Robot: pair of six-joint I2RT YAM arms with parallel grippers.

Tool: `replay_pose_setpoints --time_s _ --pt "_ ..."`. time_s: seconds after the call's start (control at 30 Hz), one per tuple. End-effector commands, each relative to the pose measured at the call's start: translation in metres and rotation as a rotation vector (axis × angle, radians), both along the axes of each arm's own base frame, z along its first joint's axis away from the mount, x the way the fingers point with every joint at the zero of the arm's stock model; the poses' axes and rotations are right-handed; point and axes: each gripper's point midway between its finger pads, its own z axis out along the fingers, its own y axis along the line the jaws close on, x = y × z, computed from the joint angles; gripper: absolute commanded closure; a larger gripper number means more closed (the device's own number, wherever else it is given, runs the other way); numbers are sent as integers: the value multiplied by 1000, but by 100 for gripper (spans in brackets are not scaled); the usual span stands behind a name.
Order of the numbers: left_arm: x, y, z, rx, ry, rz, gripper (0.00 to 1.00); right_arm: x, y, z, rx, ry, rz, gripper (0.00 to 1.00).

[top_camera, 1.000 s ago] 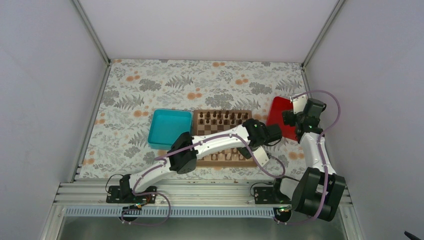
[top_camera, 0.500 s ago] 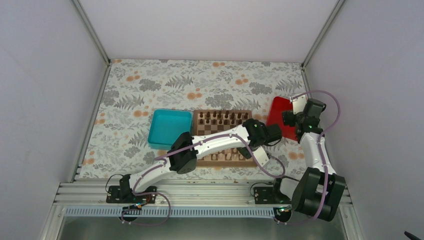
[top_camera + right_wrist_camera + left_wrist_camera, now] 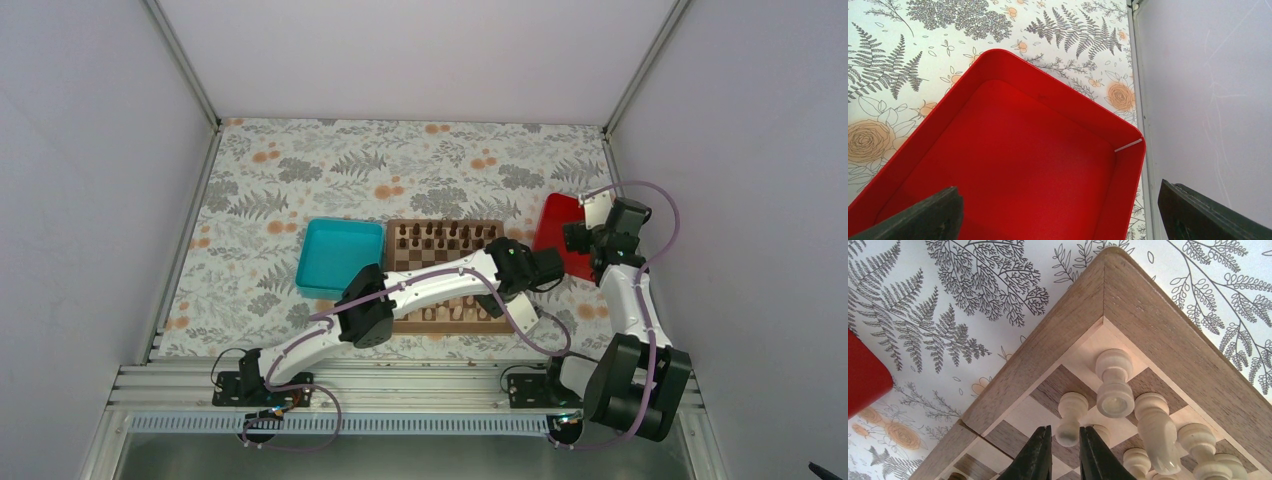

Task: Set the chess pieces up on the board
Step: Place the chess piece on the chessboard.

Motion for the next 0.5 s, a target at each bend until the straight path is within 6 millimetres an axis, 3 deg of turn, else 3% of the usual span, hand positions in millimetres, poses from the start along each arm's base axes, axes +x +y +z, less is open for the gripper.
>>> replay_pose_setpoints --time_s 0.0,0.13,0.27,0.37,0.47 --pt "-3 -7 1 -10 -2 -22 84 1 0 0 11 -5 9 0" --pt "2 -12 15 -44 -32 -23 84 1 1 0 13 -3 12 0" --pt "5 -13 41 -83 -79 -24 84 1 1 -1 15 -1 10 0" --pt "8 -9 73 -120 -133 -15 84 1 0 1 14 -6 5 0" --pt "20 0 120 -197 -209 42 83 3 -1 2 18 -8 -5 0"
